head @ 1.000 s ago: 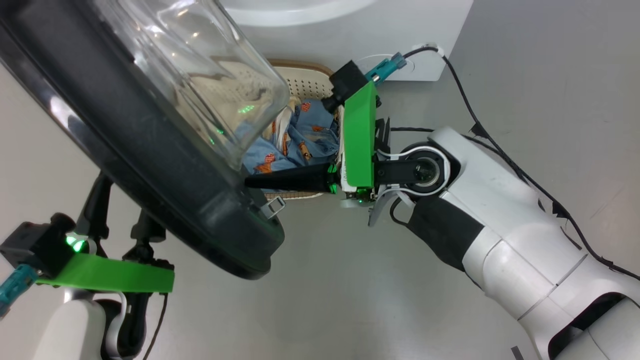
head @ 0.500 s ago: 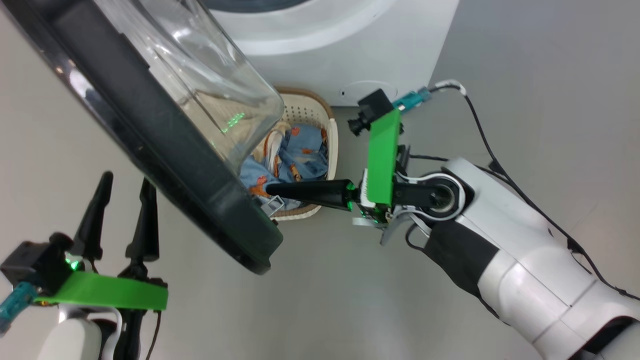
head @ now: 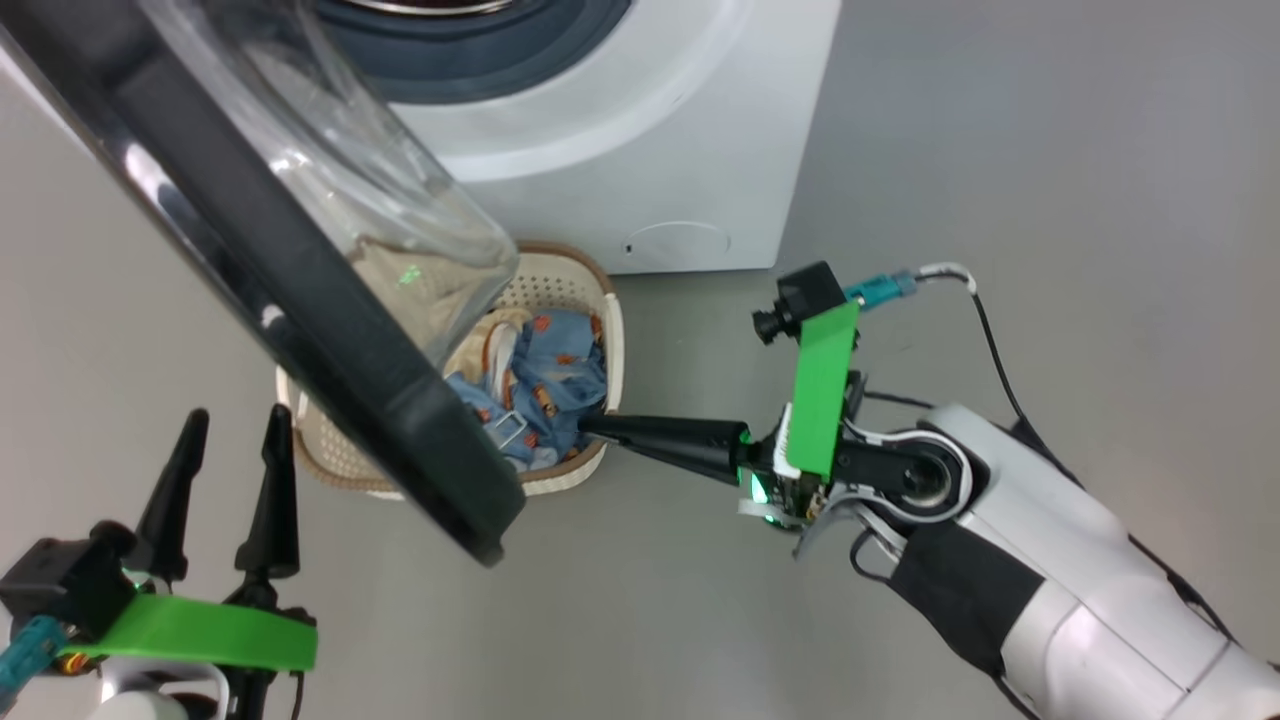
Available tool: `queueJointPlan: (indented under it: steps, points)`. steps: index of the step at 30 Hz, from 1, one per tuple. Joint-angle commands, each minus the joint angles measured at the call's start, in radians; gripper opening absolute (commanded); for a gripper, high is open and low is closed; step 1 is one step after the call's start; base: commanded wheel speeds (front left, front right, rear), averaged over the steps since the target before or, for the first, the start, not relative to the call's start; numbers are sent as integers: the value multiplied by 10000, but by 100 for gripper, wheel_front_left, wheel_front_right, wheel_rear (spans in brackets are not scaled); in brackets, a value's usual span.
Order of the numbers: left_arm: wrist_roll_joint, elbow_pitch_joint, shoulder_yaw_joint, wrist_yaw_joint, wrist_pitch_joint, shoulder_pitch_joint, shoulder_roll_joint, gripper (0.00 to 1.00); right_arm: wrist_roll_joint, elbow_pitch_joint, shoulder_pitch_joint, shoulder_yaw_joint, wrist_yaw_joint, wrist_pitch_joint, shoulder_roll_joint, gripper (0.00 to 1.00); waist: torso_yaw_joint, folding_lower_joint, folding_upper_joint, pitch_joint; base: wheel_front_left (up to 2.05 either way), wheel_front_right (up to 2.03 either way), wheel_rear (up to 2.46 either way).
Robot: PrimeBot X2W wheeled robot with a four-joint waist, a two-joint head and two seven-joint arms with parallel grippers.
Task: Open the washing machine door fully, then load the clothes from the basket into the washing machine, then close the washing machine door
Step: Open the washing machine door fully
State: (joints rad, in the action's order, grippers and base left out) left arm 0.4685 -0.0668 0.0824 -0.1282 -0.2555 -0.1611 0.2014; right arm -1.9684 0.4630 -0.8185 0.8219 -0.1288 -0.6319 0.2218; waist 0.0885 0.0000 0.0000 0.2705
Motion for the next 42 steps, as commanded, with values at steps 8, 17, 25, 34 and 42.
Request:
queueJointPlan:
  steps: [8,17,25,34,42]
  points:
    - [-277,146,-820,-25,-63,373,342,100,-413,-981,1243,-254,-19,642,194,0,-607,0,0,-528,0,0,0]
    - [-329,129,-1116,-25,-63,719,213,100,547,-1913,2286,-1280,-19,2491,250,100,-1032,0,0,-844,0,0,0]
    - [-358,180,-1235,-25,-63,788,174,100,2297,-2578,2923,-2355,-19,4415,44,100,-1252,0,0,-924,0,0,0]
    - [-378,266,-1361,-25,-63,843,166,100,4887,-2243,3068,-2714,-19,7147,133,100,-1351,0,0,-949,0,0,0]
    - [-395,332,-1461,-25,-63,956,50,100,7501,-1452,3047,-2538,-19,8885,498,100,-1447,0,0,-1088,0,0,0]
